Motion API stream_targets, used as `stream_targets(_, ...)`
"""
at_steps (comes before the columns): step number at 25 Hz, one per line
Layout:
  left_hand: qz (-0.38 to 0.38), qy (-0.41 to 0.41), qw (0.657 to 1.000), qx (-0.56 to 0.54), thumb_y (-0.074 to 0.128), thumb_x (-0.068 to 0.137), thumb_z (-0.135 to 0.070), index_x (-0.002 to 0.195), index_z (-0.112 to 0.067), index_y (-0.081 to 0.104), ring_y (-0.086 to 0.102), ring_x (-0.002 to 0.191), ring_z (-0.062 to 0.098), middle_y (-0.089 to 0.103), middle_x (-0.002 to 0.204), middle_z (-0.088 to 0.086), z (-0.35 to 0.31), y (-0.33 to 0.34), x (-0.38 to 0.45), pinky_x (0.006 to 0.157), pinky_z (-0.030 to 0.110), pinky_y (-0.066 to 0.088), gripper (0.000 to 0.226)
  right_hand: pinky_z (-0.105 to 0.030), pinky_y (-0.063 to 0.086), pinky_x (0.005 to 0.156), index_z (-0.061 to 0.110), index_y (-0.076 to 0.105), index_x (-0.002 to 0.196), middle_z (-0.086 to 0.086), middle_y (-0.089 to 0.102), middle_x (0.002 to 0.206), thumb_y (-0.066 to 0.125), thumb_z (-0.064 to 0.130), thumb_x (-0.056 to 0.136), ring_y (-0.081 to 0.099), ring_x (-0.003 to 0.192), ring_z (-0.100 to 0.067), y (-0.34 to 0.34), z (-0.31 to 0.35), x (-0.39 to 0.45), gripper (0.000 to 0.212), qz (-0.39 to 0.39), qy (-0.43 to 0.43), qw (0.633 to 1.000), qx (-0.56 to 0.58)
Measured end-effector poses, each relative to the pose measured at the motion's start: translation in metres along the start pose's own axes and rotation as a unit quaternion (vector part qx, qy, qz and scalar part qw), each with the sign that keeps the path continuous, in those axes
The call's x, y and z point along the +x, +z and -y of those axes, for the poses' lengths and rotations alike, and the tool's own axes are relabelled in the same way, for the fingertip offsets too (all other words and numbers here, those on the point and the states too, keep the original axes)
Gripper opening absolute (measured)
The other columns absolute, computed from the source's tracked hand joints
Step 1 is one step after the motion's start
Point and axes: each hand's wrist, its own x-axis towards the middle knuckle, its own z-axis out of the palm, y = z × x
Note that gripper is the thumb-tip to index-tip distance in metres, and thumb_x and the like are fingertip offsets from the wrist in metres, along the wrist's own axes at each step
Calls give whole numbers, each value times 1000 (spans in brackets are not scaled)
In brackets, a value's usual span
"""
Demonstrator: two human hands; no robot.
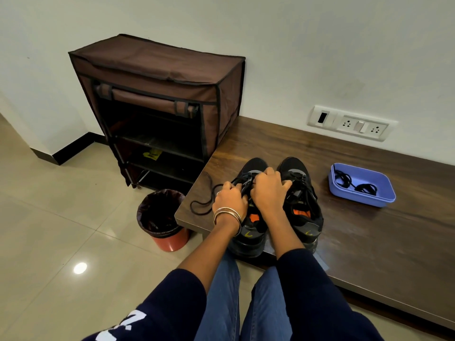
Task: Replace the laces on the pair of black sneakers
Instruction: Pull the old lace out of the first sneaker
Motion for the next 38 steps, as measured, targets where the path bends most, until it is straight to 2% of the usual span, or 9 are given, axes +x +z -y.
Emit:
stream_targets(3,-5,-5,1000,-3,48,96,-33,123,-20,57,56,106,29,48,124,5,0,1,0,79,40,48,31,-36,44,84,15,74,91,-5,66,103,61,16,85,59,100,-26,10,-7,-12,14,-105,41,977,182)
stream_targets(5,-4,-7,1000,-5,47,96,-33,124,-21,56,55,106,30,48,124,5,-1,1,0,80,41,48,32,-30,51,78,9,75,83,-7,72,85,60,10,84,67,83,-25,3,-5,-18,15,-142,138,914,355)
stream_targets(9,1,-7,1000,-11,46,96,-32,126,-22,56,55,108,29,49,124,5,0,1,0,80,41,48,33,-45,60,66,3,59,66,2,60,46,45,-5,85,63,46,-16,-36,1,-11,25,-186,320,615,697)
stream_targets(20,6,21,999,-29,45,96,-26,140,-40,41,55,106,28,49,121,2,-1,2,0,78,41,48,46,-38,58,63,4,51,70,-13,57,68,36,4,92,59,59,-24,-33,-7,-10,27,-209,402,374,809)
stream_targets(23,9,20,999,-37,45,96,-25,138,-40,41,55,104,29,46,121,2,1,5,4,75,42,48,45,-40,56,74,6,55,89,-12,64,81,38,6,95,63,76,-25,-30,-20,3,18,-167,365,441,803)
stream_targets(27,8,21,999,-40,46,96,-25,138,-40,41,55,101,29,44,118,3,3,8,5,73,41,47,45,-36,46,75,6,53,131,-10,60,115,54,15,94,58,102,-28,-38,-22,7,38,-12,303,831,467)
stream_targets(29,7,25,999,-40,47,95,-26,138,-40,42,54,99,29,43,116,5,2,7,6,74,41,47,45,-45,44,92,9,59,119,-15,56,126,57,15,93,46,121,-37,-40,-14,2,27,13,231,929,288)
stream_targets(34,46,28,986,-156,56,85,-35,131,-37,55,51,111,24,49,116,0,7,10,12,96,43,44,46,-54,27,105,17,63,112,-12,43,135,65,20,89,27,131,-37,-29,2,-20,23,22,161,982,96)
stream_targets(38,-33,43,924,-379,48,79,-20,102,-25,75,59,108,18,66,110,-2,-5,-3,24,99,34,45,36,-49,37,101,11,56,121,-15,51,129,62,15,90,40,126,-37,-17,-7,-19,32,31,122,988,95)
